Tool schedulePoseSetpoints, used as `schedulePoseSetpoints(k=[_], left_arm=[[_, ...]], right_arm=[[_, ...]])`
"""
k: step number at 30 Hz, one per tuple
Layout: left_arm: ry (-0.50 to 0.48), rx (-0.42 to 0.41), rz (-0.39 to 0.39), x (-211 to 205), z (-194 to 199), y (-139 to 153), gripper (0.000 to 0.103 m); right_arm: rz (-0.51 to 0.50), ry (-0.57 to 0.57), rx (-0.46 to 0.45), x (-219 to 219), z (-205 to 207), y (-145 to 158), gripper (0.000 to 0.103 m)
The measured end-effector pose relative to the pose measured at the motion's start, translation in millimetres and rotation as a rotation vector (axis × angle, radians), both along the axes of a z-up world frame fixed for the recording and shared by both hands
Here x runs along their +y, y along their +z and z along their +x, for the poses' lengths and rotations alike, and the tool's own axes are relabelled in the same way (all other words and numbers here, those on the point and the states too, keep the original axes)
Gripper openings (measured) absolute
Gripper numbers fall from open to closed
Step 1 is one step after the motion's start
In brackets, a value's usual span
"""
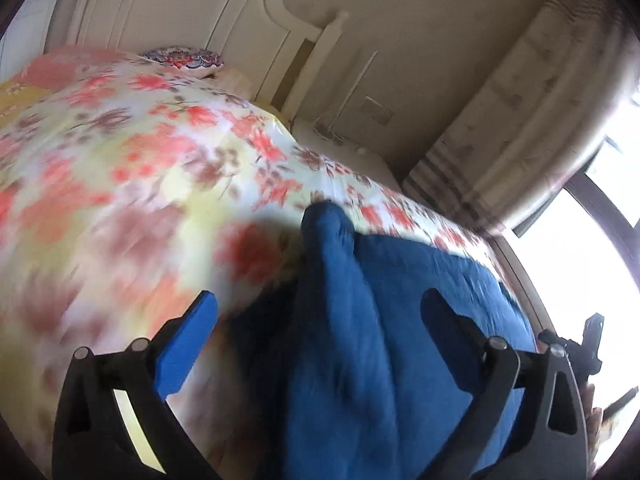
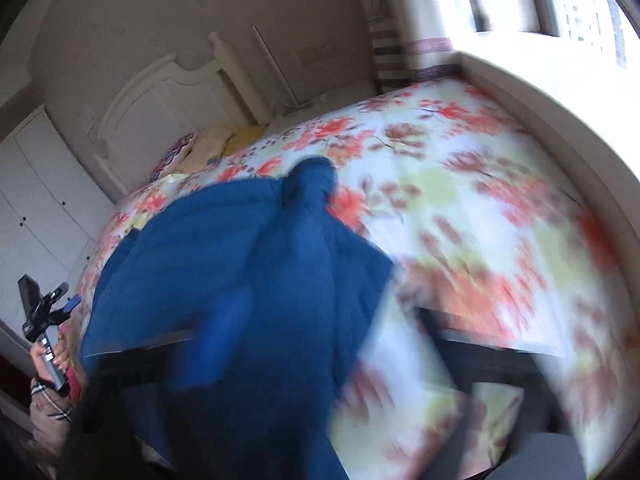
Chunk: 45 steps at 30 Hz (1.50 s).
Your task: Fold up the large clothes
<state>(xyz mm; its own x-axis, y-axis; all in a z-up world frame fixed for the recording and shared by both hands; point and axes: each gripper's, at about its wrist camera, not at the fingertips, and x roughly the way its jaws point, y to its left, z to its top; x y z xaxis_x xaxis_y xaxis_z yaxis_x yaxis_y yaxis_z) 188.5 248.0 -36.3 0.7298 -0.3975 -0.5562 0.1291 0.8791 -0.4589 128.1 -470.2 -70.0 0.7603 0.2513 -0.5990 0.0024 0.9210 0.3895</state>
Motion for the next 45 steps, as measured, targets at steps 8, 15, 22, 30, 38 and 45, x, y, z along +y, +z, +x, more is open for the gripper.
schedulePoseSetpoints(k=[8, 15, 22, 30, 38, 45], left_arm=[[-0.04, 0.057, -0.056, 4.0, -103.8, -56.8, 0.101], [-0.113, 0.04, 0.077, -43.7, -103.0, -66.2, 0.101], [-0.076, -0.028, 0.042, -42.6, -91.3, -54.7, 0.065], [-0.067, -0.076, 0.006, -27.4, -119.1, -36.8, 0.026], [-0.079, -0.013, 0.068, -24.7, -141.6, -48.9, 0.046], [0.145, -0.186, 0.234, -18.2, -152.9, 1.8, 0.101]], right_arm=[[0.068, 0.048, -0.057, 1.6, -89.5, -31.3, 0.099], [0.005, 0.13, -0.076, 37.7, -90.0, -43.3, 0.08], [-0.023, 0.136, -0.172, 50.4, -95.6, -41.4, 0.042], [-0.026, 0.227, -0.262, 51.7, -120.2, -11.4, 0.027], [-0.031, 0.214, -0.14, 37.0, -119.6, -38.8, 0.037], [-0.159, -0.027, -0.222, 15.1, -121.4, 24.5, 0.073]])
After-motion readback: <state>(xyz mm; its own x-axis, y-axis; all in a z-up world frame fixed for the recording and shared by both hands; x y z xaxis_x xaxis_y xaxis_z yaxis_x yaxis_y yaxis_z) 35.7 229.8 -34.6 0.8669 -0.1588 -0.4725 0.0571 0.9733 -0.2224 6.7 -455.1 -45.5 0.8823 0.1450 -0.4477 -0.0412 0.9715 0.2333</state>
